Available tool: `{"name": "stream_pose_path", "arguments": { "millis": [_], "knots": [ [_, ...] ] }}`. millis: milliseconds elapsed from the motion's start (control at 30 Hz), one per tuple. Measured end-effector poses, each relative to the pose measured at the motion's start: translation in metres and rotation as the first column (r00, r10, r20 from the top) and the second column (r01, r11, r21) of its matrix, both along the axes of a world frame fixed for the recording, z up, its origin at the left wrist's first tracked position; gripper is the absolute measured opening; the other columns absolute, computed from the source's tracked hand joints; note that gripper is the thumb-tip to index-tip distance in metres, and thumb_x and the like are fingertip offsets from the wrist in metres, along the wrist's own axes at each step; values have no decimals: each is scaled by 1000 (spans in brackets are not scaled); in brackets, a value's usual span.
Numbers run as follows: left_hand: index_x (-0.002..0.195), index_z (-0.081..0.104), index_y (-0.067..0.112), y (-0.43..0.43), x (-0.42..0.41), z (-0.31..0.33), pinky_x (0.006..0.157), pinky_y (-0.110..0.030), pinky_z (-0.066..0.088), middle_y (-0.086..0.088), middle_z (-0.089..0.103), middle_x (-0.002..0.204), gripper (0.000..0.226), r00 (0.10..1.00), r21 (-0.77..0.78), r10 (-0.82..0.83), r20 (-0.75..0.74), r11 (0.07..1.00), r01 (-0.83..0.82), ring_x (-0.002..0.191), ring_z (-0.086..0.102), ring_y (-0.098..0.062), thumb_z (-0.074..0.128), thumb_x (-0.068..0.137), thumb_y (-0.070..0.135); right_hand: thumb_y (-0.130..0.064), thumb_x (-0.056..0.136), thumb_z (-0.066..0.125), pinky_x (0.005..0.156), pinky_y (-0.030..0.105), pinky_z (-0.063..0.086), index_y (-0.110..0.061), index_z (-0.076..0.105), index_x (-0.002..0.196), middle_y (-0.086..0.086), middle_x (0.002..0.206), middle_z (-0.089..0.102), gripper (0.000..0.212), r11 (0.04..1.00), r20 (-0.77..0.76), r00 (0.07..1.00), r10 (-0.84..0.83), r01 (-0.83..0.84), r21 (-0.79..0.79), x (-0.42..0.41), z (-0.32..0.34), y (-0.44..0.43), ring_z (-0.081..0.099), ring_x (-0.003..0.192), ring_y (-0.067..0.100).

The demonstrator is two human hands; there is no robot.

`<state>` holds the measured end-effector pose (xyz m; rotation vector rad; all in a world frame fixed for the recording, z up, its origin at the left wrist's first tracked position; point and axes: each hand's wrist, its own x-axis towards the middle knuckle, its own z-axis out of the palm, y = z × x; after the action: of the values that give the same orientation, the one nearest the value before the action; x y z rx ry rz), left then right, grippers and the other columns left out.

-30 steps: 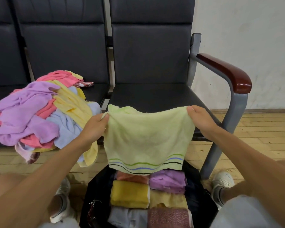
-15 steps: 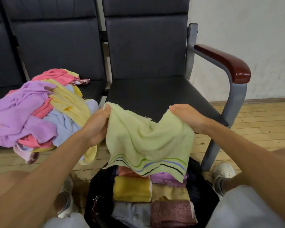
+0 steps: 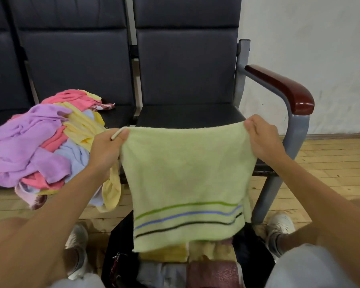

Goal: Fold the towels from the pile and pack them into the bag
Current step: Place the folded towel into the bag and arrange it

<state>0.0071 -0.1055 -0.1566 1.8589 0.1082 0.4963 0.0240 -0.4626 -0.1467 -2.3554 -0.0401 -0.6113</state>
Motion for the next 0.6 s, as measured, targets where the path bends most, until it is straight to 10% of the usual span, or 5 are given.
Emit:
{"name": "stream_pose_path", "arguments": {
  "millis": [333, 600],
  "knots": [
    [100, 70, 3, 7, 3, 5, 72, -24, 30, -10, 68, 93, 20, 992, 489, 60, 115, 865, -109, 86, 54, -18, 55, 97, 15, -20, 103, 45, 84, 43, 52, -15, 60, 113, 5, 101, 61, 19, 945, -205, 971, 126, -180, -271, -2, 2, -18, 58, 92, 25],
    [102, 62, 5, 12, 7, -1, 69, -35, 40, -8, 62, 87, 17, 976, 568, 106, 192, 799, -198, 80, 56, -25, 46, 100, 11, -25, 101, 49, 76, 29, 40, -10, 65, 113, 7, 98, 65, 25, 954, -130, 991, 24, -61, -292, 3, 1, -19, 55, 83, 19]
  ]
}}
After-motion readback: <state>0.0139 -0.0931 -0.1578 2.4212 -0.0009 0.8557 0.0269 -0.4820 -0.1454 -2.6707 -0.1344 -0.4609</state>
